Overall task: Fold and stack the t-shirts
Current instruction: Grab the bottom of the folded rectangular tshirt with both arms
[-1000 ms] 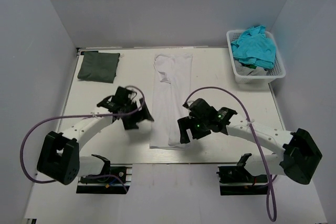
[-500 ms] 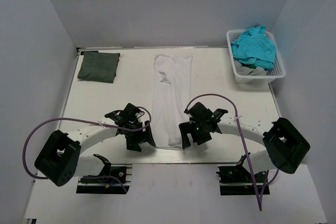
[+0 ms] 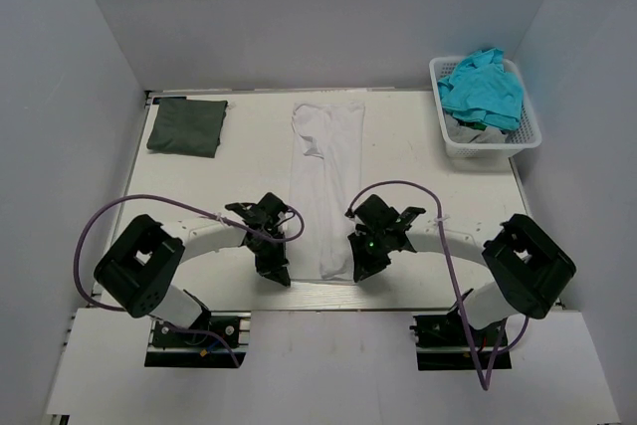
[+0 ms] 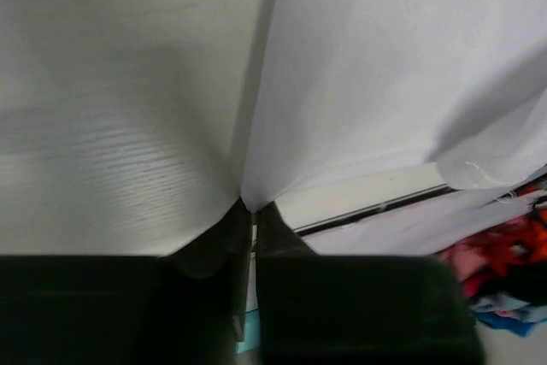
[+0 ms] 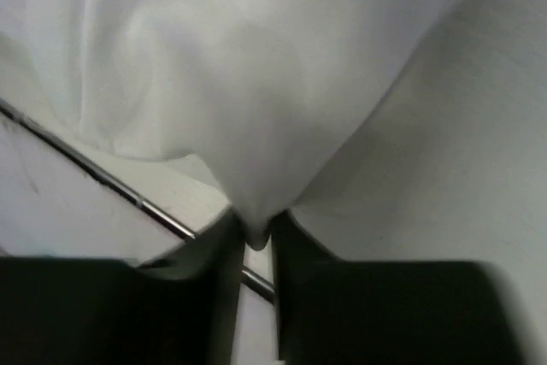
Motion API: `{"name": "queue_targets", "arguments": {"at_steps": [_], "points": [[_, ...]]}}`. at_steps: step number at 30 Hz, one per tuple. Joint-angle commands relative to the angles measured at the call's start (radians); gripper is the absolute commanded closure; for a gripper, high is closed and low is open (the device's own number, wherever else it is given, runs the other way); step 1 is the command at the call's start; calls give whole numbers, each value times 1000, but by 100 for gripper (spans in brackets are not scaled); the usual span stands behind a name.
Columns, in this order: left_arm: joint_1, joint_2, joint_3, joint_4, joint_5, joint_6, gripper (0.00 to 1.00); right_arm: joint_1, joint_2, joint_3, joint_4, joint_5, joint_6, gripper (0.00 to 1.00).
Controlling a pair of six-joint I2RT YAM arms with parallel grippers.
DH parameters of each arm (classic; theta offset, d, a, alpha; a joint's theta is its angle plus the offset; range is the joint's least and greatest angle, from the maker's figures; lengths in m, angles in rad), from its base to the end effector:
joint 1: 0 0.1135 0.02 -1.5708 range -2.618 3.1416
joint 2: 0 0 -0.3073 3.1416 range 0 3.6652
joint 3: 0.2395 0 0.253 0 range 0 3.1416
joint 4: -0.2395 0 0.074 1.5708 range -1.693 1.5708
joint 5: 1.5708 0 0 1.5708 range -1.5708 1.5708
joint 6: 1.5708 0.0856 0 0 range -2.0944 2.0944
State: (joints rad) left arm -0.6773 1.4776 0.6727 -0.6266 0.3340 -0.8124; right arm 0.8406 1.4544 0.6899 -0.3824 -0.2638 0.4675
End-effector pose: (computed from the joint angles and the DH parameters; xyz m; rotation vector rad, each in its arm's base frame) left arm 0.1589 -0.1638 0.1306 0.1658 -2.9697 0.5092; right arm 0.1619 0.2143 0.1491 -0.6163 2.8209 0.6817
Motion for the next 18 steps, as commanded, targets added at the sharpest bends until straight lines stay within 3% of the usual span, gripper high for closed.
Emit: {"name": "queue_targets", "arguments": {"at_steps": [1,2,8,14,18], "points": [[-16,27,17,4,-122,7,90,2,40,-3,-10,55,-30,91],[-25,27,18,-5,-122,7,100,-1,52,6,-18,51,-36,97],[-61,-22,56,-59,-87,-27,100,11,-11,-1,-45,-58,2,100],[-108,-102,86,-171,-27,-64,100,54,-137,20,-147,-54,63,100],[-117,-100,209,-229,-79,-41,100,49,-143,86,-190,-40,76,100]]}}
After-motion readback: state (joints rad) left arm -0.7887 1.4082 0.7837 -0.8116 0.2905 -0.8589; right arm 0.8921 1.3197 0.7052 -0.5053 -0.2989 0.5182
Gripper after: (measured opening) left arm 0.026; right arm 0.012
